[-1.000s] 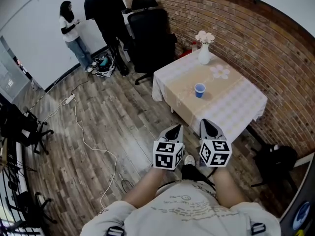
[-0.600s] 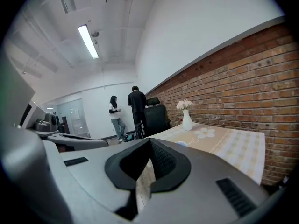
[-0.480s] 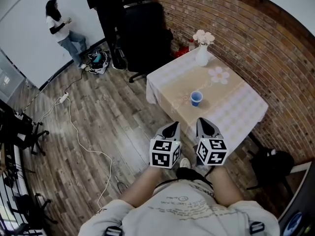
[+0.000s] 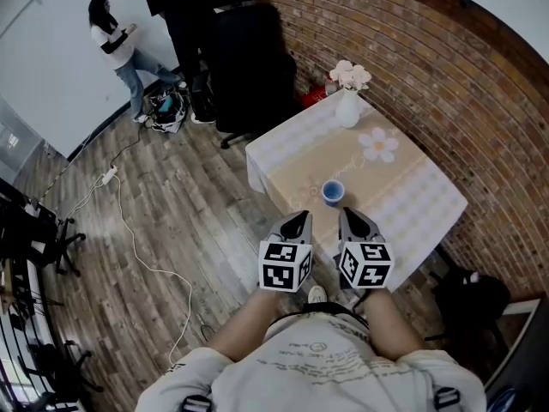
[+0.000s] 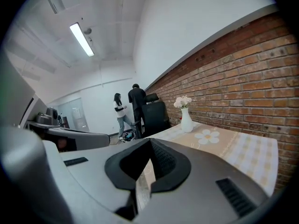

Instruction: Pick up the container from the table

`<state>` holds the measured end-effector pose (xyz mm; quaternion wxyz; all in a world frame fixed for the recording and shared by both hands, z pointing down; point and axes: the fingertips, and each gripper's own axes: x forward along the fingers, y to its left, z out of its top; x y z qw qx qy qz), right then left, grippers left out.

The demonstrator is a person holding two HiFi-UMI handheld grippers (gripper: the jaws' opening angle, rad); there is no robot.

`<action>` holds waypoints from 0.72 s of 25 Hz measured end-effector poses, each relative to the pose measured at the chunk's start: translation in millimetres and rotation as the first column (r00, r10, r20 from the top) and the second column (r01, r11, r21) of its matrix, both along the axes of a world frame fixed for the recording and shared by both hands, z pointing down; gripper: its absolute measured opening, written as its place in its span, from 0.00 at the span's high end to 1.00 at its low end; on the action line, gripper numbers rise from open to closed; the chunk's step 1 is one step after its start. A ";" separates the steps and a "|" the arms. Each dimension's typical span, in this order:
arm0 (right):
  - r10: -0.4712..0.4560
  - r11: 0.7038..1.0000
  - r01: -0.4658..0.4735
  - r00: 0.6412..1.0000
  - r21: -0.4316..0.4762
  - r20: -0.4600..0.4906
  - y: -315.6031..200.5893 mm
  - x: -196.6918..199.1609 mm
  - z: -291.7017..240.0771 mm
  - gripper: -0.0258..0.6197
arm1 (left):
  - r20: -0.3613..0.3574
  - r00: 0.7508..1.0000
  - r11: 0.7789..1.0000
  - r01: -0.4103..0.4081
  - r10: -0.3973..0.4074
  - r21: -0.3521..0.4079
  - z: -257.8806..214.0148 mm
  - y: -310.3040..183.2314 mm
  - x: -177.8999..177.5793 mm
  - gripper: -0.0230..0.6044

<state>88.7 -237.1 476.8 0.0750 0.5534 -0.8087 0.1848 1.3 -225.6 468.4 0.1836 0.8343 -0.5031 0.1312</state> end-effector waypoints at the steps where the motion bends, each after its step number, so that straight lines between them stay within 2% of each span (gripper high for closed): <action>1: -0.003 1.000 0.003 1.000 -0.003 0.001 -5.6 2.9 0.1 0.96 | -0.001 1.000 1.000 0.003 -0.003 0.000 -1.3 -5.2 3.3 0.96; 9: -0.011 0.999 0.011 1.000 -0.035 0.002 -43.3 14.5 13.0 0.96 | 0.005 1.000 0.999 0.009 -0.009 -0.034 9.4 -41.7 10.7 0.96; 18: 0.003 0.999 -0.004 1.000 -0.035 -0.025 -71.2 12.4 33.1 0.96 | 0.012 0.998 0.996 -0.056 0.057 -0.071 24.3 -82.5 11.6 0.96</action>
